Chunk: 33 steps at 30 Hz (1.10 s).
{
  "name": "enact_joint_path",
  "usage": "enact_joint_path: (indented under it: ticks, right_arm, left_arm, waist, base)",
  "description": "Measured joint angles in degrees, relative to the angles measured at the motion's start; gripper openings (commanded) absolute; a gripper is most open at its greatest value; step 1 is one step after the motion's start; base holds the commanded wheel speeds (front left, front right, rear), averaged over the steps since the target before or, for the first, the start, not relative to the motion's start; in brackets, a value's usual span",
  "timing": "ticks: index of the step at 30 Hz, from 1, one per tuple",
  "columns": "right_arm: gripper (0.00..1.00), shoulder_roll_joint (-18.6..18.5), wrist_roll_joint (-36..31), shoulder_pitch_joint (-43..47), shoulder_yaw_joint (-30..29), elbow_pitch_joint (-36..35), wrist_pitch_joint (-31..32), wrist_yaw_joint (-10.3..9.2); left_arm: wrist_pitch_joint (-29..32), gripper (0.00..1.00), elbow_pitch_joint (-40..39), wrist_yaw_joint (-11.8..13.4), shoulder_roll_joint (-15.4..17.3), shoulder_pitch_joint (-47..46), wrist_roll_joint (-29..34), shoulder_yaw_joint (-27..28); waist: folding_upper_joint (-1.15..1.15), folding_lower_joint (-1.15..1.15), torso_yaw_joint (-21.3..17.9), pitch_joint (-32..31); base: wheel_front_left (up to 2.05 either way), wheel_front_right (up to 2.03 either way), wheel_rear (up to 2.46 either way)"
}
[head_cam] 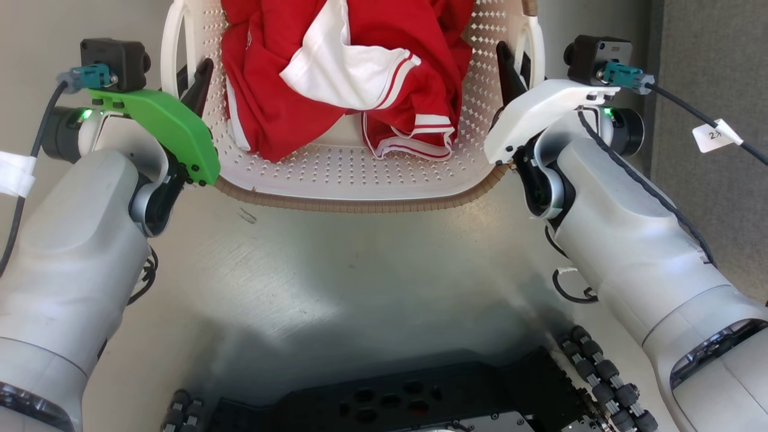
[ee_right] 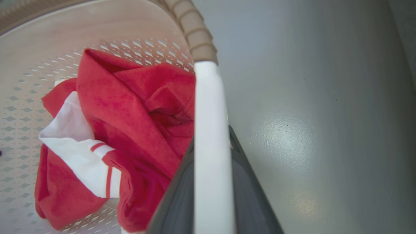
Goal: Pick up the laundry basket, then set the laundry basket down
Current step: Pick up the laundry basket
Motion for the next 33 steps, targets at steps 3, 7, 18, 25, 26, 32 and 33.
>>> enact_joint_path:
  ticks: [3, 7, 18, 25, 26, 32, 33]
  right_arm:
    - [0.0, 0.0, 0.0, 0.0, 0.6, 0.2, 0.0, 0.0]
    - [0.0, 0.0, 0.8, 0.0, 1.7, 0.9, 0.0, -0.01]
    - [0.0, 0.0, 2.9, 1.7, 6.5, 3.5, 0.0, 0.9]
    - [0.0, -0.1, 5.1, 4.1, 9.1, 4.4, 0.3, 2.58]
    - [0.0, -0.1, 5.5, 4.2, 9.5, 4.6, 0.4, 2.68]
    - [0.0, -0.1, 7.2, 5.7, 11.1, 5.8, 2.6, 3.83]
    - [0.0, -0.1, 7.5, 6.1, 11.4, 5.9, 2.9, 4.26]
  left_arm:
    - [-0.5, 0.0, 1.2, 0.0, -0.3, 0.0, -0.5, -0.5]
    - [-0.6, 0.0, 2.1, 0.0, -0.8, 0.1, -1.3, -1.2]
    - [-1.0, 0.0, 5.2, 0.0, -2.0, 3.5, -4.5, -3.0]
    - [-0.1, 0.0, 6.8, 0.0, -2.7, 6.7, -6.5, -3.8]
    - [0.1, 0.0, 7.0, 0.0, -2.8, 7.0, -7.0, -3.8]
    - [1.3, 0.0, 8.2, 0.0, -3.6, 9.2, -8.5, -4.5]
    - [1.6, 0.0, 8.5, 0.0, -3.7, 9.6, -8.8, -4.6]
  waist:
    - [0.0, 0.0, 0.1, -1.0]
    - [0.0, 0.0, 0.3, -2.6]
    - [0.0, 0.0, 0.4, -9.5]
    - [0.0, 0.0, 0.1, -14.7]
    - [0.0, 0.0, 0.0, -15.5]
    - [0.0, 0.0, -0.4, -20.2]
    - [0.0, 0.0, -0.4, -21.1]
  base:
    - [0.0, 0.0, 0.0]
    - [0.0, 0.0, 0.0]
    - [0.0, 0.0, 0.0]
    - [0.0, 0.0, 0.0]
    - [0.0, 0.0, 0.0]
    - [0.0, 0.0, 0.0]
    - [0.0, 0.0, 0.0]
